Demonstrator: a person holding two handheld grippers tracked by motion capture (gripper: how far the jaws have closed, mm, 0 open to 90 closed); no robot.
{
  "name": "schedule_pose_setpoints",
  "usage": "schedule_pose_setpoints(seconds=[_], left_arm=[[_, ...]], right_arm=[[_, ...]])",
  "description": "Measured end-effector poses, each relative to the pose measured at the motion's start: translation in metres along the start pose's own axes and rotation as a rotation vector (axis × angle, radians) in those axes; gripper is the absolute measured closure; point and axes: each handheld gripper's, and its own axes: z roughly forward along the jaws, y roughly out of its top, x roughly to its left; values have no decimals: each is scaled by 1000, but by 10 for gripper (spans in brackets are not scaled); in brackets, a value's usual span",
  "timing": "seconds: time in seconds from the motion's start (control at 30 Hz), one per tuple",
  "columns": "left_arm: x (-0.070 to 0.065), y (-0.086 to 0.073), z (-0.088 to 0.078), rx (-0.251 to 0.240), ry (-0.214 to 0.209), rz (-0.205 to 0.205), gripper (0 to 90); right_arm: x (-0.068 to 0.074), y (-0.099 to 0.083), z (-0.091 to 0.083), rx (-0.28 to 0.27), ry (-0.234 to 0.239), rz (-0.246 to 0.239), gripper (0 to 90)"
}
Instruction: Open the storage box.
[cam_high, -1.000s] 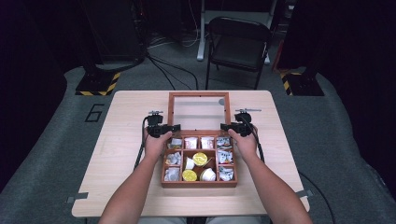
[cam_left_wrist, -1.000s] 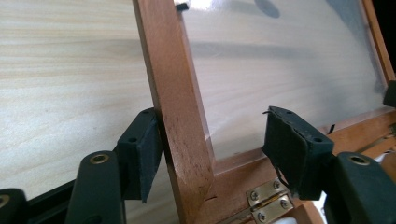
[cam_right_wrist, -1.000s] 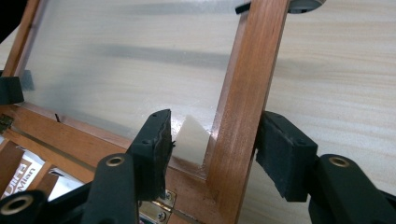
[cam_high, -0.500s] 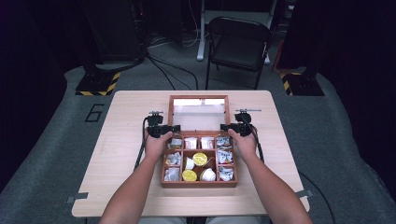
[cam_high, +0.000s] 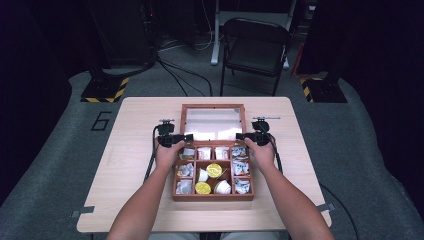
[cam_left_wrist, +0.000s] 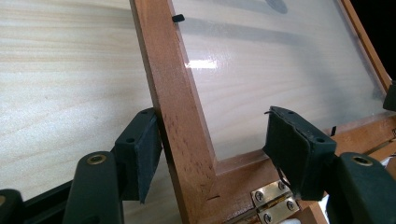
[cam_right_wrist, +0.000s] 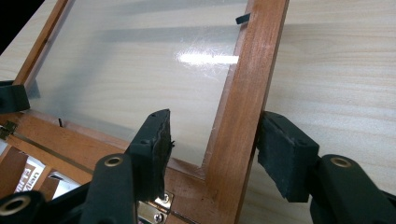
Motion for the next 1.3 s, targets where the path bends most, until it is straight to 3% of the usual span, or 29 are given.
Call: schedule_pose_setpoints(seconds=[0.4, 0.83, 0.9, 1.3], left_arm=[[0, 0, 1, 12, 11, -1, 348], [2, -1, 3, 22, 8, -18, 340], [1, -1, 3, 16, 9, -37, 338], [4, -1, 4, 31, 6, -31, 330]], right_arm=[[-4, 0, 3, 16, 21, 30, 444], [-7, 2, 5, 45, 34, 87, 445], [-8, 1, 5, 49, 37, 93, 445], [-10, 0, 7, 52, 44, 119, 445]])
